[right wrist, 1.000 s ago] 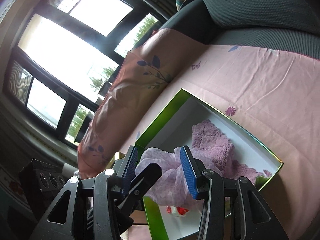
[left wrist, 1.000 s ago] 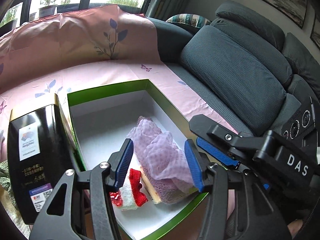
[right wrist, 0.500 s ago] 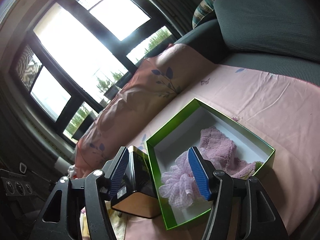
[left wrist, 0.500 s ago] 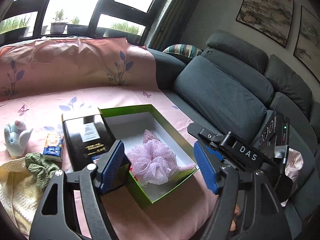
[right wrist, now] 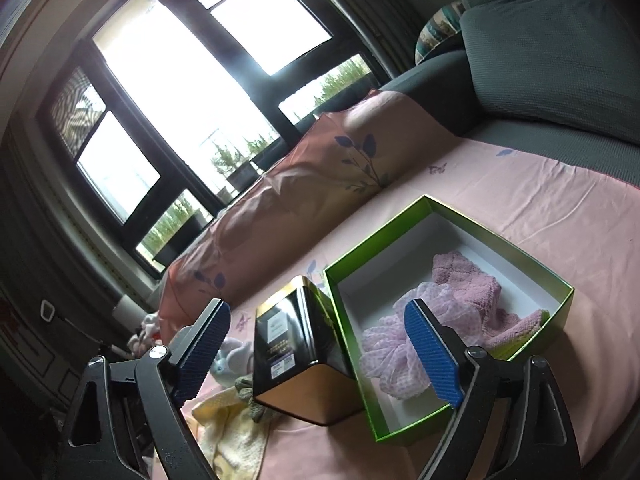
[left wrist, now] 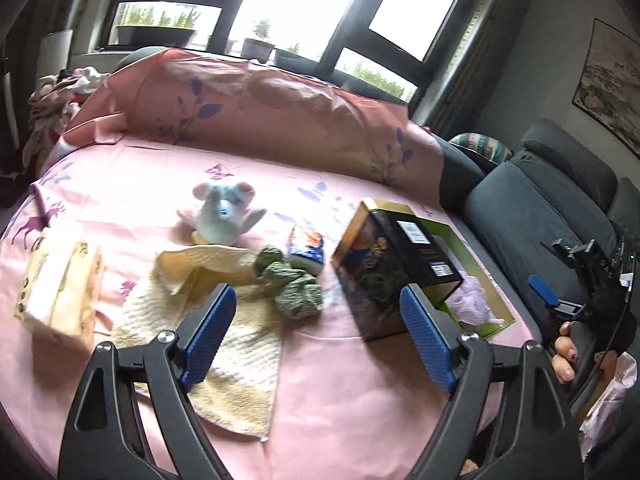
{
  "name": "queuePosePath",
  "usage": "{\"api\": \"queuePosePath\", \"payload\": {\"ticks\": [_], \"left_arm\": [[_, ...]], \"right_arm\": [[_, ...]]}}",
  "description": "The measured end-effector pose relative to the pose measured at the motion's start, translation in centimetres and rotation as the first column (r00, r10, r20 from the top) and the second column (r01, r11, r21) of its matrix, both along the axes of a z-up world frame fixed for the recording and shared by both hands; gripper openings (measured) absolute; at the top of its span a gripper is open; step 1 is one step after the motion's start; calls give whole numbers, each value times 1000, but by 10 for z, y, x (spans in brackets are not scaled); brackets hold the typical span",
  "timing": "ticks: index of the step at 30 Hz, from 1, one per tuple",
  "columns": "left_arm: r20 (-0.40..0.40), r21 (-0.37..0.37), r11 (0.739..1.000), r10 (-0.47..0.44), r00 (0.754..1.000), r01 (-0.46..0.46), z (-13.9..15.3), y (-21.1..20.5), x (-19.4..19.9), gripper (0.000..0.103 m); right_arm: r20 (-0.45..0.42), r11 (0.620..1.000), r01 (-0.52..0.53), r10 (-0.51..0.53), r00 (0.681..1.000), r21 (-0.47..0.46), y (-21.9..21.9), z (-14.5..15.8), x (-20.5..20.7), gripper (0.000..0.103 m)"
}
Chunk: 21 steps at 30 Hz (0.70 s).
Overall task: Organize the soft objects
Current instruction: 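Withdraw the open right tool from the box back to the yellow towel, then grasp the yellow towel with the right tool and lift it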
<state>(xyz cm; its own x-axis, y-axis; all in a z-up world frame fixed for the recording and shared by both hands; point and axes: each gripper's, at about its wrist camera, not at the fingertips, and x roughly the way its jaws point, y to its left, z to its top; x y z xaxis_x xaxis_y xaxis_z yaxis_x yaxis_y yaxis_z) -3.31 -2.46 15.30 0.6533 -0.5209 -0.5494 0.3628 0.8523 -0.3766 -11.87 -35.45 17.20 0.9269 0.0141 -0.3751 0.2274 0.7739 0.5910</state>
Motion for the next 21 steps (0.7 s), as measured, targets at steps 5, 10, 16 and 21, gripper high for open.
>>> {"api": "queuePosePath", "payload": {"ticks": [5,10,16,21], "left_arm": [[-29,-12,993,114,993,-114,-28,45,11,84],[-84,48,966,255,963,-252,-68,72,25,93],[-87,85,925,378,922,-371,-74,100,33,93],[-124,62,886,463,878,-459,-76,128,33,93]], "right_arm": [[29,986,-169,169,985,-1,40,8,20,92],[-86,946,-319,313,946,-62,105,1,58,92],[-285,875,-481,447,848,-58,181,-37,105,92],[-484,865,-482,485,728,141,212,-108,141,92]]}}
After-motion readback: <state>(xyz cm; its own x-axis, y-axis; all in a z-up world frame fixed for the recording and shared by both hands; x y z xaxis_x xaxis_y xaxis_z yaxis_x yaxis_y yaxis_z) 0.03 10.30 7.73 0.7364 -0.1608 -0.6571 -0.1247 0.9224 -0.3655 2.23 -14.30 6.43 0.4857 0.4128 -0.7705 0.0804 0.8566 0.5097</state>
